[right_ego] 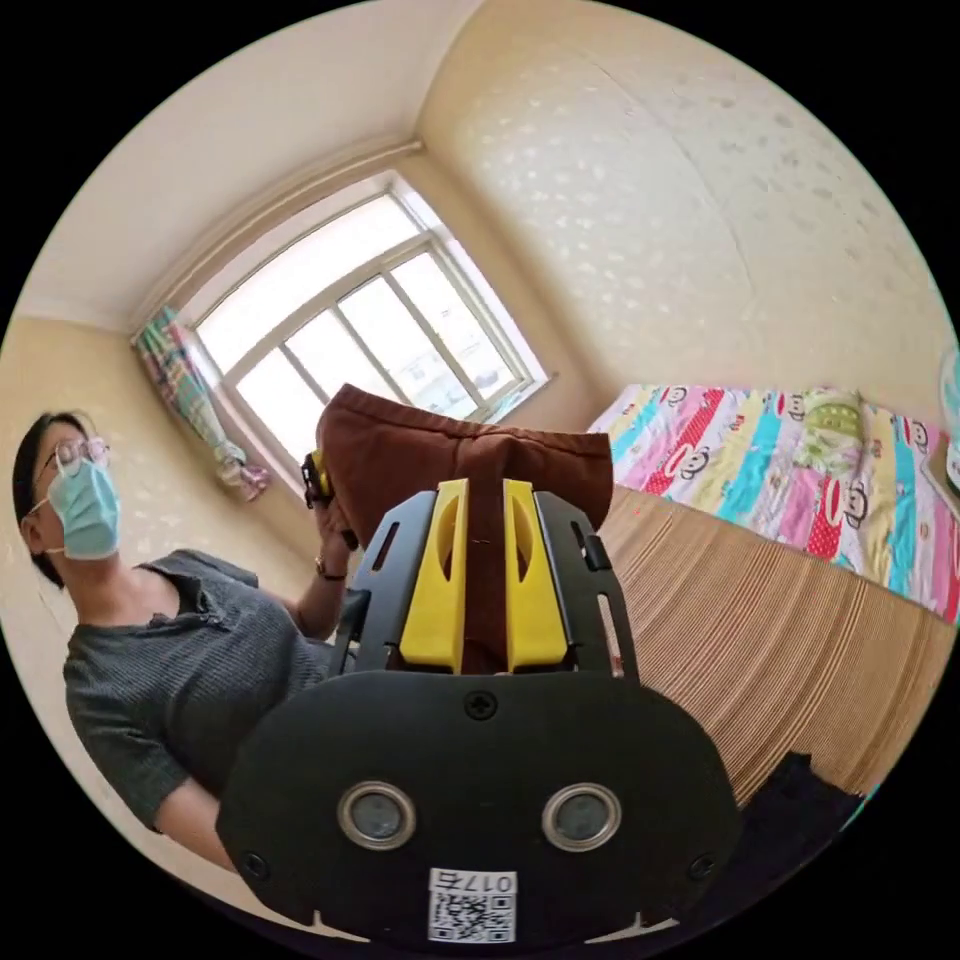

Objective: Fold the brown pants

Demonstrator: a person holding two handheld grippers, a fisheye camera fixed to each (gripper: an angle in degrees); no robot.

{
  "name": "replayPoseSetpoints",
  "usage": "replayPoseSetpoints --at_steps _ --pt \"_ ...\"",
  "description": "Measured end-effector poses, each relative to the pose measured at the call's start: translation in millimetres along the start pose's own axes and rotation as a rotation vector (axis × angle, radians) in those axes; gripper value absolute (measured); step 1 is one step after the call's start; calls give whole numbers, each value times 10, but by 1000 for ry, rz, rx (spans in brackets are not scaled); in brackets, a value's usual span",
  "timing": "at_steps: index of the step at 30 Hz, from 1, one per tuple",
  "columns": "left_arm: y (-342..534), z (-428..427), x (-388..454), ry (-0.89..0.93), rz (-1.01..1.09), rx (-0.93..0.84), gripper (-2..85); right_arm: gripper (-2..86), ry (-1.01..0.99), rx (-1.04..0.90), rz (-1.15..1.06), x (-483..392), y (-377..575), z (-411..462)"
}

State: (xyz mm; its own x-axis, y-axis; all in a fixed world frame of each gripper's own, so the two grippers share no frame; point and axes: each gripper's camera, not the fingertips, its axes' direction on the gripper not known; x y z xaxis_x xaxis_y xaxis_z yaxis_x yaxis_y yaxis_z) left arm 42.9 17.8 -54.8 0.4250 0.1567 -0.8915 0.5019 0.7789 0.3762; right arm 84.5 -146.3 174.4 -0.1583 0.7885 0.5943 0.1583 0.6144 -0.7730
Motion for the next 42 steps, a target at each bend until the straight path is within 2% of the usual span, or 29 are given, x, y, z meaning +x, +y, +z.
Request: replayPoseSetpoints --at_steps 2,4,6,9,11,16,19,23,26,28,33,40,42 --pt "359 671 10 -196 -17 -222 -4 109 -129 -35 54 70 -6 241" --pt "745 1131 -42 -254 -26 -353 -3 138 -261 -123 159 198 14 686" --pt "1159 1534 -104 -246 -49 -470 -3 184 -347 -278 345 456 182 1428" --pt "1731 2013 -51 -232 -45 -583 -3 229 -434 -382 506 747 514 2091" --pt "2032 2286 12 -306 -6 -687 -2 240 -428 -419 548 826 635 2263" --pt "2452 2591 134 -287 10 -762 -1 263 -318 -581 489 665 588 2436" --pt "2570 2677 210 -304 17 -752 1 244 -229 -631 465 532 579 2531" --pt "2643 2586 136 -235 -73 -703 9 167 -287 -566 483 551 693 2524" --pt "2709 2502 201 -192 -75 -680 24 91 -310 -508 458 498 842 2534" --pt "2696 2345 252 -164 -68 -625 35 71 -330 -462 405 403 919 2498" --pt "2672 1582 180 -60 -164 -437 50 48 -273 -340 135 -218 904 2108" --pt "2958 511 -160 -240 -374 -322 68 32 -171 -208 -194 -1414 790 1445" --pt "3007 428 -212 -274 -398 -344 71 28 -253 -119 -313 -1858 811 1164"
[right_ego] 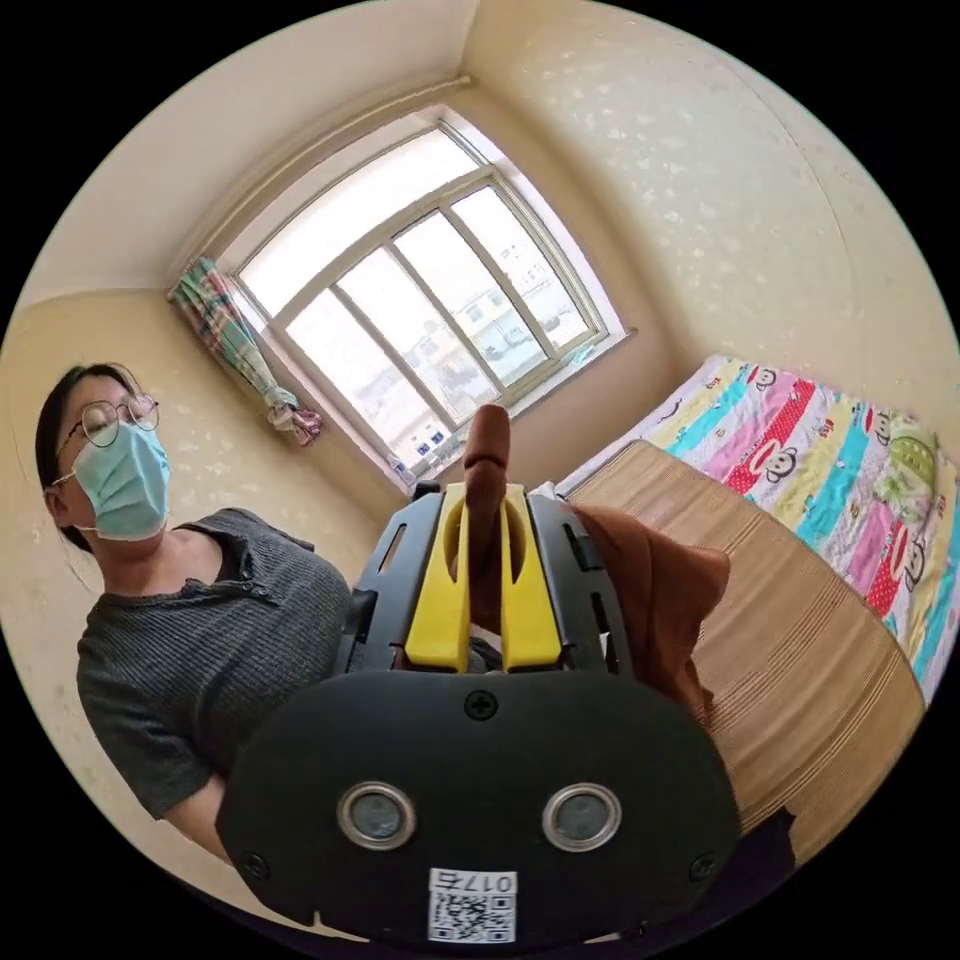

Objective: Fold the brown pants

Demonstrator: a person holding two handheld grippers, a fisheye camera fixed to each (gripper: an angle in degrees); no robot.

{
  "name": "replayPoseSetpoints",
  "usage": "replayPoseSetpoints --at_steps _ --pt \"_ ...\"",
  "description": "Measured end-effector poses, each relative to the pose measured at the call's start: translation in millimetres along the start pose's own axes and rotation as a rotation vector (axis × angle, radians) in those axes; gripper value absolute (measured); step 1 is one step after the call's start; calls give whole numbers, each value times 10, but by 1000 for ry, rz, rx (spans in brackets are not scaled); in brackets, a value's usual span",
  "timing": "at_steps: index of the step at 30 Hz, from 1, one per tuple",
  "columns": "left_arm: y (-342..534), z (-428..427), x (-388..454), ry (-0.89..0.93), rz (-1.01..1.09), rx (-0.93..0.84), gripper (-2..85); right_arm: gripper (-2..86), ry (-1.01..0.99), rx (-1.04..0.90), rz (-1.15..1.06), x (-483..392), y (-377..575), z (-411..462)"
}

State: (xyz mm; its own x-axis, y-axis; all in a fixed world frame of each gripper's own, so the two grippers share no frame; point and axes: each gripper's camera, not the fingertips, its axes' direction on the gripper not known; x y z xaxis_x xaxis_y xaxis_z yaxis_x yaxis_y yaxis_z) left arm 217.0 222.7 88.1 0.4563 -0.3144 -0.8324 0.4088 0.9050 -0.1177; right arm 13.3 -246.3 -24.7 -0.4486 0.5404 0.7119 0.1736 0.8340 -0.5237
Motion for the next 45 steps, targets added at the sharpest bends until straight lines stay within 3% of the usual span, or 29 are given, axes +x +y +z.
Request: replayPoseSetpoints --at_steps 4,9,12,14,17,21,25,30,33,34,36,40,43,45 --pt "-33 418 -26 -120 41 -107 101 25 157 -2 -7 -498 -129 -88" --pt "-295 1107 354 -222 164 -200 163 21 19 51 -106 -1034 23 -120" --pt "-397 886 916 -142 310 -23 198 19 1 105 -181 -1483 221 -293" --pt "-380 336 1428 -139 444 204 207 19 38 140 -209 -1728 375 -461" --pt "-428 -318 1875 -64 520 366 202 19 83 226 -204 -1987 706 -801" --pt "-597 -754 2292 128 583 444 156 20 86 347 -193 -2181 1115 -1173" --pt "-832 -1025 2762 252 647 450 53 21 74 410 -214 -2387 1320 -1381" --pt "-877 -1453 3221 196 647 518 49 20 120 450 -234 -2762 1481 -1632" --pt "-703 -1655 3449 50 768 599 103 20 47 470 -232 -2834 1539 -1617" --pt "-692 -1690 3433 86 776 583 147 20 32 472 -234 -2842 1548 -1600" --pt "-770 -1632 3299 252 724 520 159 20 -20 479 -239 -2852 1561 -1509" --pt "-949 -1251 3056 426 569 334 63 20 -36 435 -249 -2827 1468 -1408" --pt "-963 -1435 2900 466 403 402 40 20 4 390 -231 -2849 1349 -1413" --pt "-955 -1737 3048 416 430 467 37 20 43 374 -251 -3040 1244 -1458"
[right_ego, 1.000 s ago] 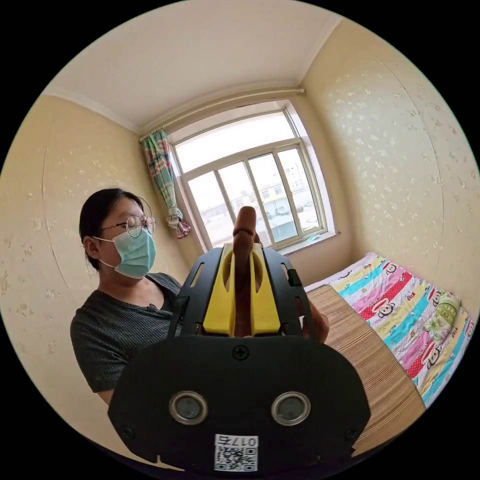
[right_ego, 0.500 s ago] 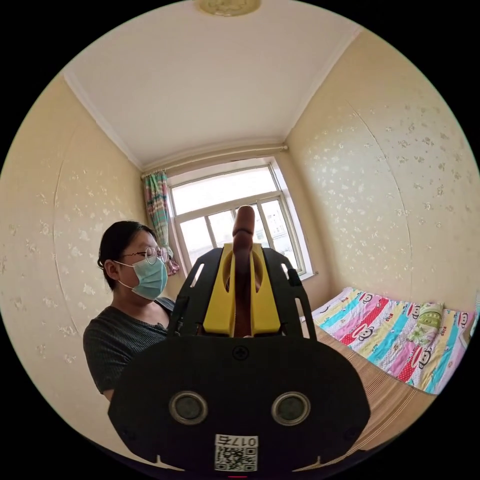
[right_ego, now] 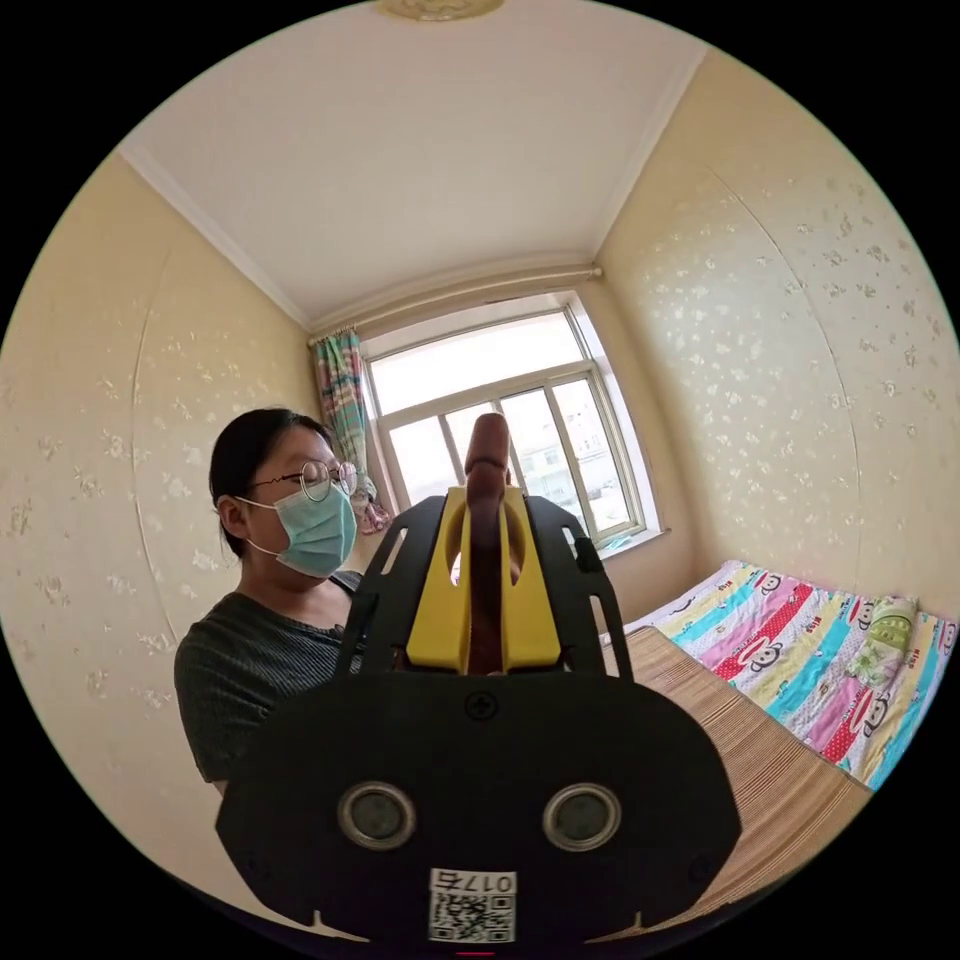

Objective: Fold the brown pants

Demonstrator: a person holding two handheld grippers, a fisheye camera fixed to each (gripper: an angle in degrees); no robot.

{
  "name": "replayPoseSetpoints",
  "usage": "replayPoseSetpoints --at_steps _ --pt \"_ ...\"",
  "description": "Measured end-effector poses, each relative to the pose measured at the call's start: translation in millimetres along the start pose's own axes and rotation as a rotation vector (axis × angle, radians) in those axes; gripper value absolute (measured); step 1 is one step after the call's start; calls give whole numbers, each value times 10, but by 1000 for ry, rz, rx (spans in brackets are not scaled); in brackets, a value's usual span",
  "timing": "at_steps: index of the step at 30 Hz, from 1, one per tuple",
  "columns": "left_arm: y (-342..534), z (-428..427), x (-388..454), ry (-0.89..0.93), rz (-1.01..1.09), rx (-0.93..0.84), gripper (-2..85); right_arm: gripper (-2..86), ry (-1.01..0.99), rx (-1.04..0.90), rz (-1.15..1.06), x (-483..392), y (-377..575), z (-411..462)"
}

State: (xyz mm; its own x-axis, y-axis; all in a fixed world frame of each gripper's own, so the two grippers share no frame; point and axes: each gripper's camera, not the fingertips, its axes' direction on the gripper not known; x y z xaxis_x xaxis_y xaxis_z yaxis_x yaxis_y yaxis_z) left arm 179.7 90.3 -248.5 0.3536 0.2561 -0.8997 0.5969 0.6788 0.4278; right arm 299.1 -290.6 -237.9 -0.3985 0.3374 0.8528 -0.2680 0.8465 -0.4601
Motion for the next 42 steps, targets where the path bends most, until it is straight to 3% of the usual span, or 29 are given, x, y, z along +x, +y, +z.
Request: replayPoseSetpoints --at_steps 5,10,13,16,18,19,21,24,25,28,31,35,39,42 --pt "-966 -151 1019 -152 248 65 40 20 77 83 -94 -533 -558 -172" --pt "-1938 -39 1072 -109 169 105 45 21 194 137 -73 -624 -1424 -295" --pt "-2393 144 714 -130 105 101 45 22 251 148 18 -99 -1915 -333" --pt "-2757 534 -6 -274 7 56 46 25 332 115 177 981 -2354 -326" --pt "-3045 898 -689 -380 -66 -8 46 29 413 52 317 2316 -2813 -261" --pt "-3317 1195 -1289 -457 -123 -53 47 31 445 29 339 2712 -2969 -210" --pt "-3781 1684 -2356 -554 -149 -133 53 43 679 -35 355 4345 -3576 67" --pt "-4044 2056 -3802 -861 -141 -289 65 67 876 -109 496 5864 -3736 291" --pt "-3876 2090 -4250 -981 -200 -390 59 73 910 -142 510 6054 -3686 353" --pt "-2940 2011 -5057 -956 -304 -640 87 91 977 -384 474 6734 -3051 745" --pt "-1514 1750 -5441 -949 -400 -843 96 98 868 -686 488 7226 -1796 1016" --pt "370 1356 -5631 -935 -537 -1196 103 103 686 -1061 734 7580 304 1045" --pt "1167 899 -5743 -999 -648 -1321 107 105 604 -1273 817 7461 1426 1114" --pt "1264 626 -5938 -1068 -651 -1339 112 110 574 -1264 792 7489 1353 1311"
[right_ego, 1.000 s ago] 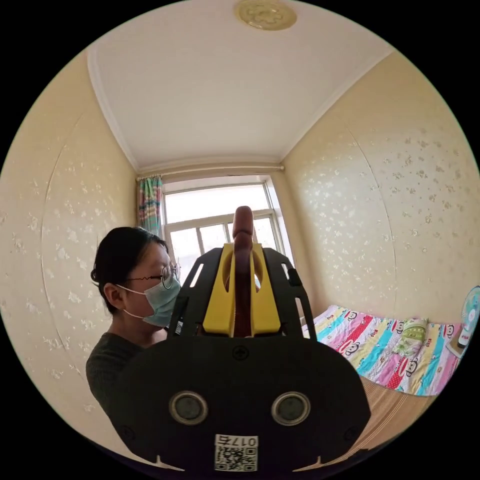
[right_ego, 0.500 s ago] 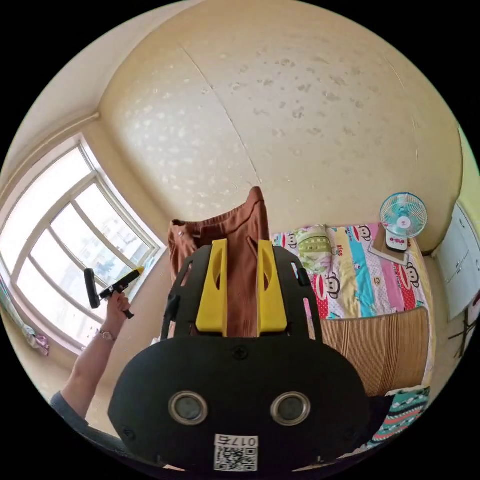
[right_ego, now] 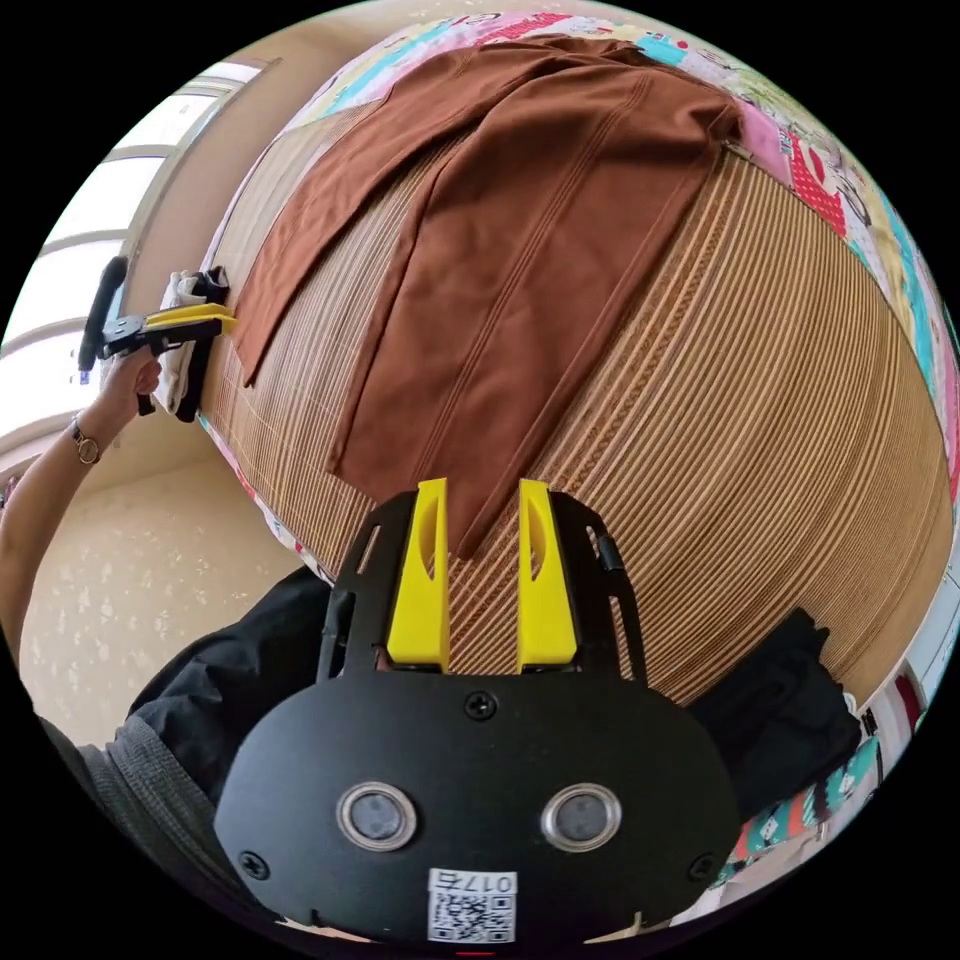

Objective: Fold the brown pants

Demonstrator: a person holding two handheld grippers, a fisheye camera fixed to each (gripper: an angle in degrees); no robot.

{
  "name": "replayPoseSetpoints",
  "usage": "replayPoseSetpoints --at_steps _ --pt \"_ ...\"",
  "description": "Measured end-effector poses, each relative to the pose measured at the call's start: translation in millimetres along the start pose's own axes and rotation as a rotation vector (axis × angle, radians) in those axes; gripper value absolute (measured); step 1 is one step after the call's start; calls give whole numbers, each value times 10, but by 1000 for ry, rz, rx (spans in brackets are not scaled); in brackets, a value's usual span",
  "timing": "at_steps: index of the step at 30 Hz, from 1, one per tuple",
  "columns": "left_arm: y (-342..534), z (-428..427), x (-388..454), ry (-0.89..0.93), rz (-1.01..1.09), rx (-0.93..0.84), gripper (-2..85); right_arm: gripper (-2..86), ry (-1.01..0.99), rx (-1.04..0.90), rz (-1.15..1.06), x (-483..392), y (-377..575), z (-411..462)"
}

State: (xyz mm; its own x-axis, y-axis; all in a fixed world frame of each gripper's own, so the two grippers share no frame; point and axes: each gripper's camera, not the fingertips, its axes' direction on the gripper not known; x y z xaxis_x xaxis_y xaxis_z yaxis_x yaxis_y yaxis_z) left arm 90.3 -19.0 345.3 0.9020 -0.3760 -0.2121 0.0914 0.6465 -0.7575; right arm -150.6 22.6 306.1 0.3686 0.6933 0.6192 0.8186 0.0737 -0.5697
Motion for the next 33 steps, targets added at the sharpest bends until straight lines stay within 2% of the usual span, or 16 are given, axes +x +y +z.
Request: replayPoseSetpoints --at_steps 3,7,8,11,16,19,22,24,27,33 --pt "-148 50 -336 -56 -26 -9 117 116 69 19 -79 -167 -284 -236" --pt "-302 348 -698 -53 -27 -133 122 123 85 -56 -97 3 -514 -294" --pt "-288 301 -785 -17 -55 -90 119 118 83 -122 -87 127 -515 -218" --pt "-246 158 -913 43 -129 -43 77 59 196 -58 -103 256 -241 -479" --pt "77 20 -557 51 -31 -85 15 14 99 -152 -36 466 256 -936" --pt "371 -123 -204 245 12 -57 3 10 113 -186 -35 517 662 -1245" --pt "536 -251 228 305 44 -49 -6 10 -7 -214 17 695 1018 -1581" --pt "605 -130 532 356 104 -164 -8 16 -94 -228 140 969 1308 -1863" --pt "843 -115 803 277 159 -195 -7 40 -244 -41 296 1368 1700 -2432" --pt "928 -698 -94 432 -99 68 20 101 -470 111 403 1837 1811 -2919"
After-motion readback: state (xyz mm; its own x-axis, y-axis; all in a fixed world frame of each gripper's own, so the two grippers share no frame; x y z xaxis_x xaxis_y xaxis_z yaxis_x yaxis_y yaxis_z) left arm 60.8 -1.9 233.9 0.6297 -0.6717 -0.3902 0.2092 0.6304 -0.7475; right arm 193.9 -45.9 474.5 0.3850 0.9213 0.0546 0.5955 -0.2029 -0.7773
